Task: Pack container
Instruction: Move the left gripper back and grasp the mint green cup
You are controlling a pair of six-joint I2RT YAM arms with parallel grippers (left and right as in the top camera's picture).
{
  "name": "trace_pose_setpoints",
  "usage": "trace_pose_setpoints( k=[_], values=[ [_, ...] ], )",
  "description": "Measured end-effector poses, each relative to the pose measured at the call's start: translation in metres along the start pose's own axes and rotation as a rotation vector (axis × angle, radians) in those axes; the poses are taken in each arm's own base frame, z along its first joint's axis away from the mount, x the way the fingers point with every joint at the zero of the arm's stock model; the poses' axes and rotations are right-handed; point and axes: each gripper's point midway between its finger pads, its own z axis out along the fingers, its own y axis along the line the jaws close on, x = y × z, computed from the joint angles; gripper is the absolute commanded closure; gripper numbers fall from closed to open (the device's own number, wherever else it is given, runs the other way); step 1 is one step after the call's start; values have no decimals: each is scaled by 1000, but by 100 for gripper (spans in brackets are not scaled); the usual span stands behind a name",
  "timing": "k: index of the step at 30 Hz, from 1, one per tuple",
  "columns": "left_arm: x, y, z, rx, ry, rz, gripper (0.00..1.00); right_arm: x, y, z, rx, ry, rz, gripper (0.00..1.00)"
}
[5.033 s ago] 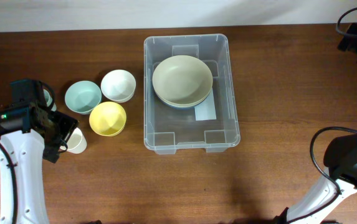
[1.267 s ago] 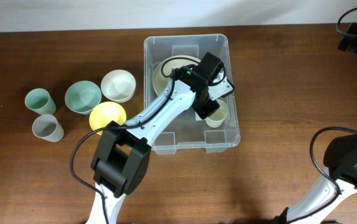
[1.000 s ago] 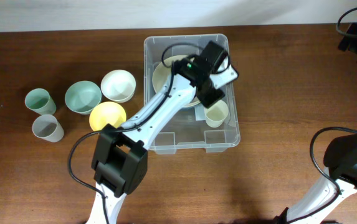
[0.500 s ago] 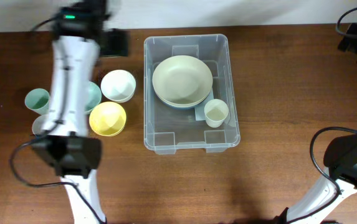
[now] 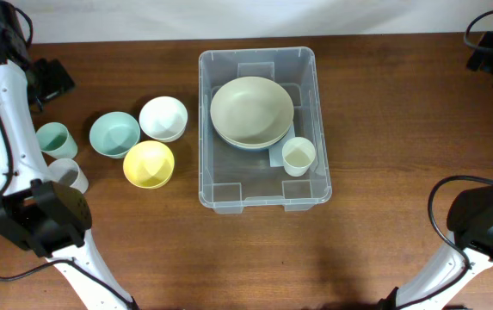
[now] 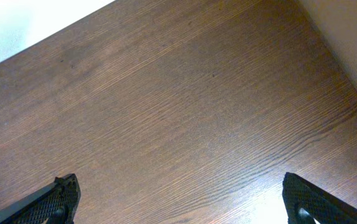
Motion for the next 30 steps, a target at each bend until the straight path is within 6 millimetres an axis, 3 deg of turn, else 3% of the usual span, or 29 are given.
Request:
trace_pose_setpoints(
  k=[3,5,14,19,30],
  values=[
    [-2,-6,28,1,-5,-2,1,0,0,0,0,-1,0,1],
    [7,-10,60,-6,20,-3,1,0,0,0,0,0,0,1],
    [44,-10,124,-29,93,-28,4,0,0,0,0,0,0,1],
    [49,-11,137,-29,91,-39,29,0,0,0,0,0,-1,1],
    [35,-15,138,-15,35,-52,39,0,0,0,0,0,0,1]
  ],
)
